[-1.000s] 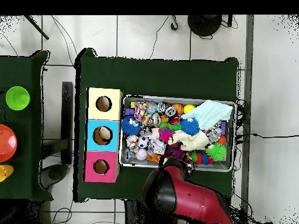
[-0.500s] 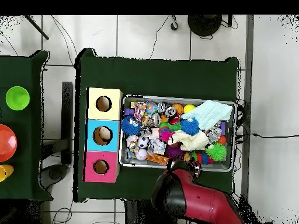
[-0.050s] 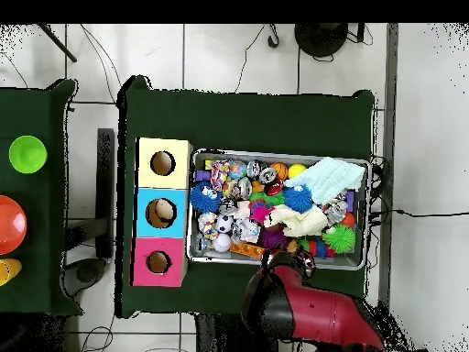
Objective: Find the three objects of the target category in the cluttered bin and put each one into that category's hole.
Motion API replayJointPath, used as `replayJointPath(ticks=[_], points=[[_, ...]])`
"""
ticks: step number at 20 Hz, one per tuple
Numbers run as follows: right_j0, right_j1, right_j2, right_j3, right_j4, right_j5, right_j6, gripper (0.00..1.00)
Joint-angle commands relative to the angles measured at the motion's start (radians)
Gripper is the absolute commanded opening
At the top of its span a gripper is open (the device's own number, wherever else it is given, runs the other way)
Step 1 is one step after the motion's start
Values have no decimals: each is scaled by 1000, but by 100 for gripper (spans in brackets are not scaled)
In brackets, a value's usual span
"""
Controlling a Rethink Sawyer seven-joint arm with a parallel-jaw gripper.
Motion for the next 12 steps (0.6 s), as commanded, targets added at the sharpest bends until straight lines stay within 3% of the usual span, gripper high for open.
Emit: replayJointPath(ticks=[1,12], points=[[-41,139,137,13,-106,-175,85,100],[-63,201,126,-21,-152,-241,98,100]])
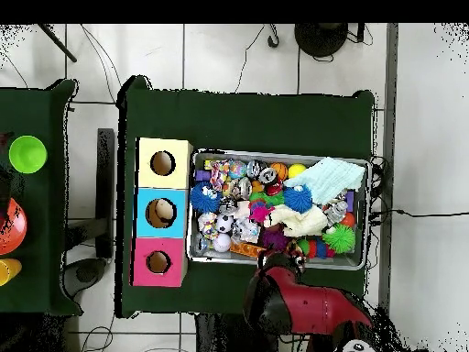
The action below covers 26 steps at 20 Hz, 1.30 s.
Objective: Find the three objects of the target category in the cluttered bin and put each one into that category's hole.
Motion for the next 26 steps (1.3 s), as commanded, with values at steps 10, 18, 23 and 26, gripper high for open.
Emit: replayJointPath(ticks=[10,18,23,26], points=[[-47,70,44,-29,-108,-99,102,100],[-38,99,-6,-44,-114,-147,107,100],[-27,139,-17,-57,-103,-185,111,100],[-18,153,-32,-58,-97,-210,111,100]])
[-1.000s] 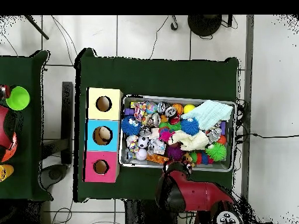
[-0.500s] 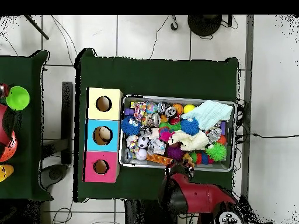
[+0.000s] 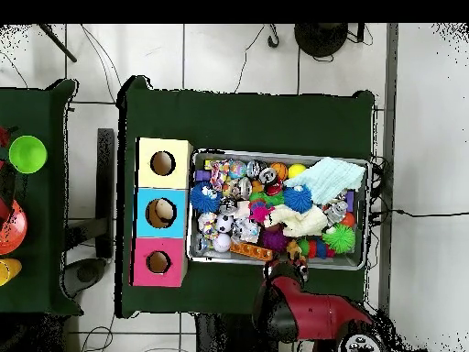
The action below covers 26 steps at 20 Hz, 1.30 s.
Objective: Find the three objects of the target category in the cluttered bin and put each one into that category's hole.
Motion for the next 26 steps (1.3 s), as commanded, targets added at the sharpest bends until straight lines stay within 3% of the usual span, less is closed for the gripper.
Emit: replayJointPath(ticks=[1,11,18,26], points=[[4,68,10,-60,-36,-123,110,100],[2,200,-11,-112,-15,-224,104,100],[-8,182,-46,-109,-30,-226,87,100],[-6,221,-104,-115,-11,-276,79,100]])
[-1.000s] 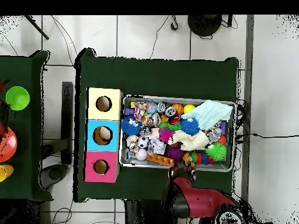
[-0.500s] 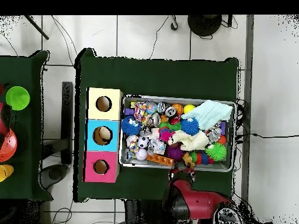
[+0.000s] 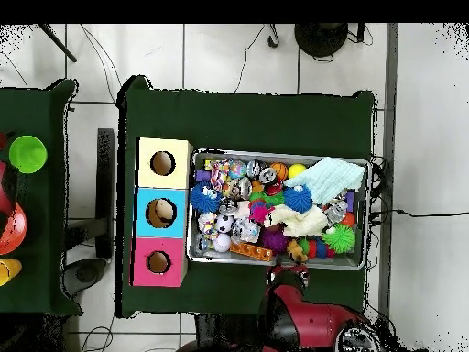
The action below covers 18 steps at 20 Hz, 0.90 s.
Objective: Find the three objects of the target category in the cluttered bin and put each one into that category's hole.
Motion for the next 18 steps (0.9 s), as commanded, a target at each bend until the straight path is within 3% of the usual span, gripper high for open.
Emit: replayJointPath(ticks=[1,18], points=[[-13,74,-28,-106,-9,-61,78,100],[-4,143,-75,-114,32,-132,90,100]])
